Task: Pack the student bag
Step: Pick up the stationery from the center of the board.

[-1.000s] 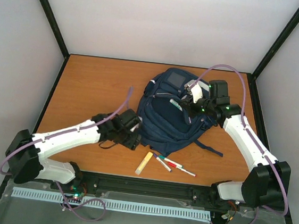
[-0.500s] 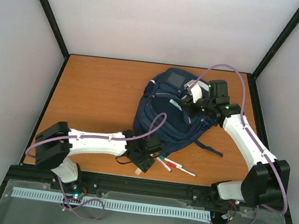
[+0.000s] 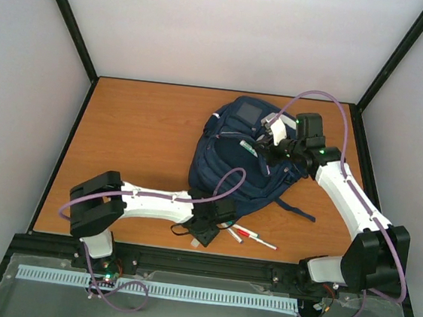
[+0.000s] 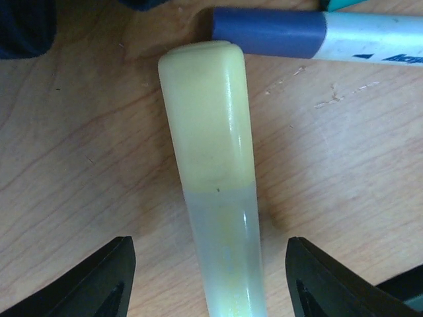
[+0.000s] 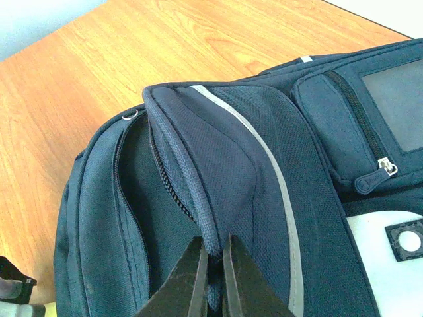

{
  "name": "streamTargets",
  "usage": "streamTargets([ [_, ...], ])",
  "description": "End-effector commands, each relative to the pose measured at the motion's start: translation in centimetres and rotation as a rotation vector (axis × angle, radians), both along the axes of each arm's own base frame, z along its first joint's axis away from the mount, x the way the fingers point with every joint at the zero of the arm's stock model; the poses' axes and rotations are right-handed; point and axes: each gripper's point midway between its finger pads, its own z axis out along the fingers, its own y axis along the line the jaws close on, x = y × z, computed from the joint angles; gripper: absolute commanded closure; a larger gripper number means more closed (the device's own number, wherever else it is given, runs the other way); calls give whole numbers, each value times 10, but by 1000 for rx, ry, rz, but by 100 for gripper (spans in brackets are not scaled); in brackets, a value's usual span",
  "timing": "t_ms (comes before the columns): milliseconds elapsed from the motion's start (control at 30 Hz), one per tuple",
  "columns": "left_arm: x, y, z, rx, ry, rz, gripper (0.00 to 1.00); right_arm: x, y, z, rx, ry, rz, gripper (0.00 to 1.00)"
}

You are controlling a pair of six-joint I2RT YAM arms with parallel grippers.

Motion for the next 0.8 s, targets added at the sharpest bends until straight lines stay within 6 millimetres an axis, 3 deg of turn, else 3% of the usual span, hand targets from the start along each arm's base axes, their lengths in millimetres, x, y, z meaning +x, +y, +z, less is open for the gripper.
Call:
streamTargets([
  [0,2,-9,4,-10,-20,4,36,10,-3,8,13,-51,-3,97],
  [467,2,3,-5,32,-31,-10,54,11,-3,4,11,-40,-5,97],
  [767,2,-4,-7,25,-17,-34,61,11,-3,3,10,-37,-3,97],
])
